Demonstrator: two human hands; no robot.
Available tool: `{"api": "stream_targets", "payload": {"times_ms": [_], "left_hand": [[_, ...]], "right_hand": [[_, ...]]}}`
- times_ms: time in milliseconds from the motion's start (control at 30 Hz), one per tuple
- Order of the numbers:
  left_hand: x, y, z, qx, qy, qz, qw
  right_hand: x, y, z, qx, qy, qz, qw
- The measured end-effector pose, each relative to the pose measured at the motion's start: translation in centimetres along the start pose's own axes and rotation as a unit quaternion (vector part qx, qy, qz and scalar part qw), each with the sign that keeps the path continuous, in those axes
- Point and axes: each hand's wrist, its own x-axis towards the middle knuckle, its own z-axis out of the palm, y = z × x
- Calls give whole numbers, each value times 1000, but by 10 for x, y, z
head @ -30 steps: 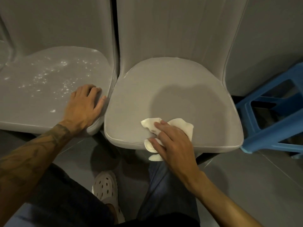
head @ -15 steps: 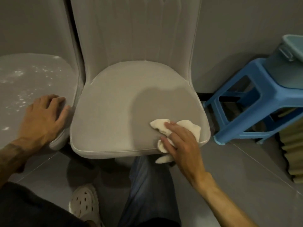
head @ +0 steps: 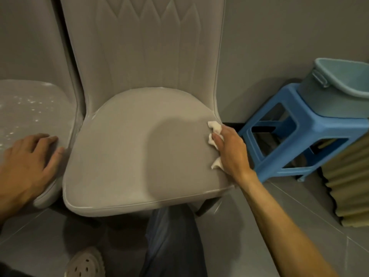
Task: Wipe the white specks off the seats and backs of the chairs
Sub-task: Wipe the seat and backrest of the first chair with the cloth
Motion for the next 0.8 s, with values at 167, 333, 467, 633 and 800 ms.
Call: {"api": "stream_targets", "payload": {"times_ms": [167, 333, 467, 633, 800], "left_hand": [[-8, 61, -43, -15, -14, -13, 1000], [-8, 69, -50, -10, 2, -14, 1000], [-5, 45, -34, 9, 8, 5, 1000], [-8, 31, -20, -16, 2, 8, 1000], [-7, 67, -48, 1, -24, -6, 1000]], "right_hand": [[61, -8, 20, -48, -46, -4, 998], [12, 23, -11, -48, -90, -52, 993], [10, 24, -6, -14, -115, -25, 993], [69, -3, 13, -90, -97, -13, 991], [30, 1, 11, -88, -67, -43, 993]]}}
